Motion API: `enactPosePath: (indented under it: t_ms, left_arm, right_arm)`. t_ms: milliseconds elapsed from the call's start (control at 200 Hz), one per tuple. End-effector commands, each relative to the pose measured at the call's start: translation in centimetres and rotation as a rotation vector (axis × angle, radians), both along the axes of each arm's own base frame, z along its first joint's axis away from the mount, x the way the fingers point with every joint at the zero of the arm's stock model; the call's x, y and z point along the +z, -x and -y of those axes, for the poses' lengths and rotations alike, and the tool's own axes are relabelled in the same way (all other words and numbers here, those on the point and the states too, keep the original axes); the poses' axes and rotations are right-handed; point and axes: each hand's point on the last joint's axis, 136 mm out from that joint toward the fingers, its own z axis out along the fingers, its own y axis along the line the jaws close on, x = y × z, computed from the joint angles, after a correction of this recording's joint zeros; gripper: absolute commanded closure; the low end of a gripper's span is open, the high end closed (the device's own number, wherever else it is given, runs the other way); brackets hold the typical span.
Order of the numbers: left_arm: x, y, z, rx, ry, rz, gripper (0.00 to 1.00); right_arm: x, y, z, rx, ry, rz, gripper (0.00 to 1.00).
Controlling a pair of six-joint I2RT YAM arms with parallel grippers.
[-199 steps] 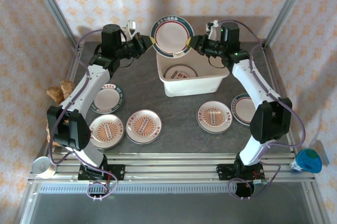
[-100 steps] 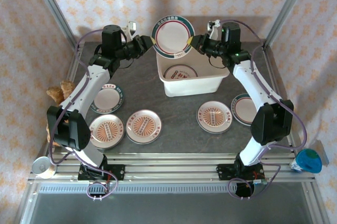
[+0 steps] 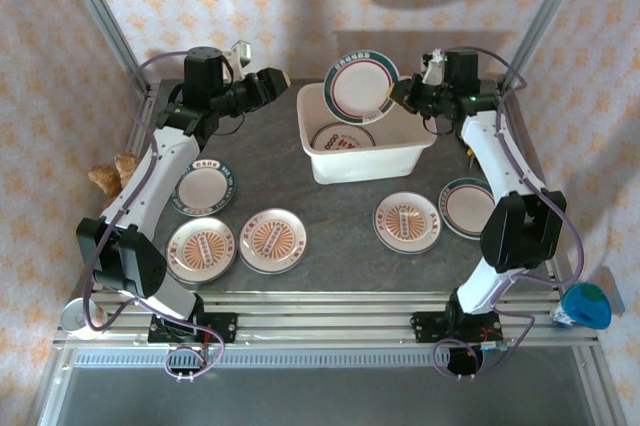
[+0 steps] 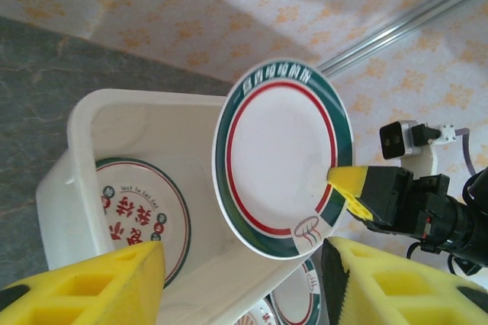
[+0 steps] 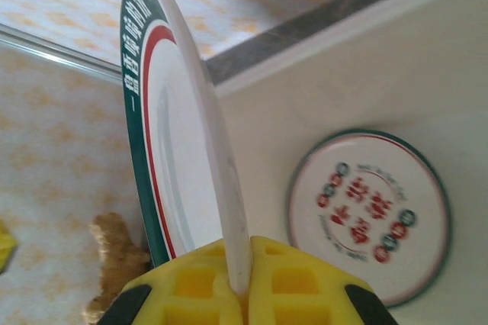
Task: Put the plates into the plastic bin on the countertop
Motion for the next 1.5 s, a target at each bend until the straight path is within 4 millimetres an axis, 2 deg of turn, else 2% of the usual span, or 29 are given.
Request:
enactPosePath:
  t_ms: [0, 205, 370, 756, 996, 1496]
  left_arm:
    - [0.4, 0.5, -2.2, 0.047, -0.06, 0.015, 0.44]
    - [-2.6, 0.4, -3.7, 0.062, -0.102, -0.033, 0.45]
    - [-4.6, 0.3, -3.8, 0.053, -0.117, -0.074, 0.48]
    - [-6.5, -0.2, -4.0, 0.05, -0.155, -0.113, 0.48]
    - [-7.8, -0.8, -4.0, 0.044, -0.173, -0.148, 0.48]
    - [-9.9, -2.0, -3.8, 0.031, -0.182, -0.2, 0.48]
  right_arm:
    - [-1.9, 1.1, 0.6, 0.066, 0.145, -0.026, 1.0]
    - [-5.6, 1.3, 0.3, 0.106, 0.151, -0.114, 1.0]
    - [-6.8, 0.3, 0.2, 0.108, 0.153, -0.14, 1.0]
    - [-10.4, -1.0, -1.7, 0.168, 0.137, -0.237, 1.0]
    - [-12.6, -1.1, -2.6, 0.191, 0.135, -0.297, 1.0]
    - [-16.5, -1.2, -2.2, 0.183, 0.185, -0.406, 0.99]
